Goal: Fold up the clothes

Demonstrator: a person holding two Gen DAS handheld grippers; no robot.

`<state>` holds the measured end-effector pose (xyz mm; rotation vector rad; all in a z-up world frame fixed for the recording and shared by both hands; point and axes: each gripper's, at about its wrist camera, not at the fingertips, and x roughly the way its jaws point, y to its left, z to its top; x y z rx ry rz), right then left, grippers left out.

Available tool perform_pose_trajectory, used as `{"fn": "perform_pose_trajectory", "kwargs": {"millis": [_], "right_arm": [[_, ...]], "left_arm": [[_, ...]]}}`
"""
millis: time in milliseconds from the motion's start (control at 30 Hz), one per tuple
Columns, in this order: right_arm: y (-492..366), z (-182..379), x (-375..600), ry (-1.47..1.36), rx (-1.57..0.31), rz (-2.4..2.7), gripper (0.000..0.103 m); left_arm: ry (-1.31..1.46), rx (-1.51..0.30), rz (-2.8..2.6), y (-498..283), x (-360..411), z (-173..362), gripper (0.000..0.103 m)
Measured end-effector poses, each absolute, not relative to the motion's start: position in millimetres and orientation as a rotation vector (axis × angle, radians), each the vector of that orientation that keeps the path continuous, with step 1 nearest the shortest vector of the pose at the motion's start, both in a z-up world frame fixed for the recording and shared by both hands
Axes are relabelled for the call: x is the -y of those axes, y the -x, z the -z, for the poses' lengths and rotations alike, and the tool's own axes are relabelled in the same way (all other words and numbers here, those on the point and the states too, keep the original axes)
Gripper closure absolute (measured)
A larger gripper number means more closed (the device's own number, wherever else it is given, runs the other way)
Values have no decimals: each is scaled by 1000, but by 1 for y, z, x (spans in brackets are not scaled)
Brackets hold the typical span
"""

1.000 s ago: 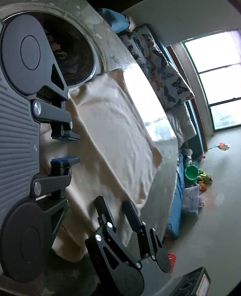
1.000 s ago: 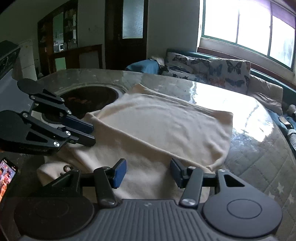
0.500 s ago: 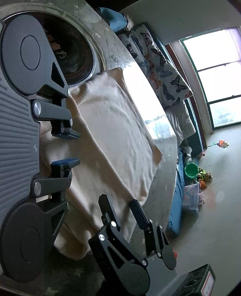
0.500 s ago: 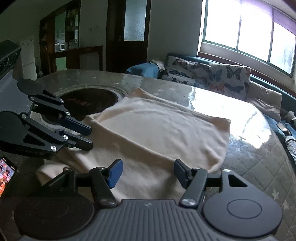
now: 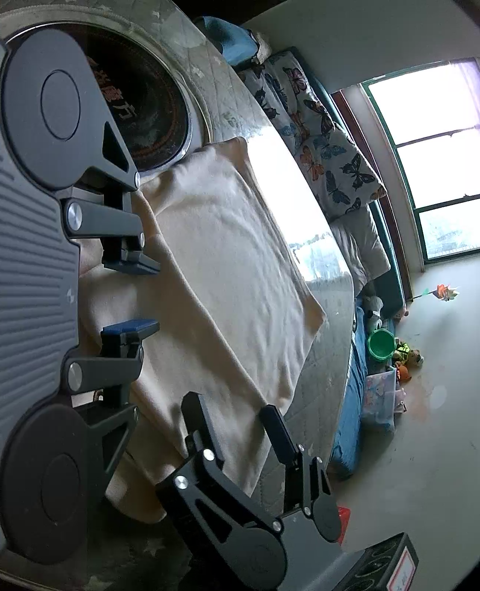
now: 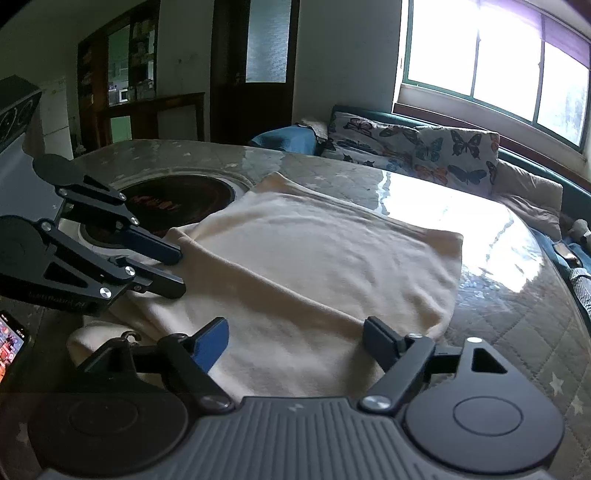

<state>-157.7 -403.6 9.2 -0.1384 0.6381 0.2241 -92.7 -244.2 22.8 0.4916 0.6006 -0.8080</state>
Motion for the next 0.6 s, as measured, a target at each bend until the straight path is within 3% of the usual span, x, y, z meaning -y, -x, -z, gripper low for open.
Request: {"fn": "perform_pose_trajectory", "kwargs": {"millis": [267,333,400,600], "right_arm": [[160,-5,397,164,-634,-224,9],[160,-4,396,168,-632,-222,7],[160,-3,397,167,-629,-217,5],[160,-1,398,156,-623,-208,1]], "left_arm": [[-491,-602,807,94,244,-22,72],[-491,-601,807,94,243,-22,70],[-493,-597,803,95,243,-22,59],[-488,-599,802,95,242,-21,59]]}}
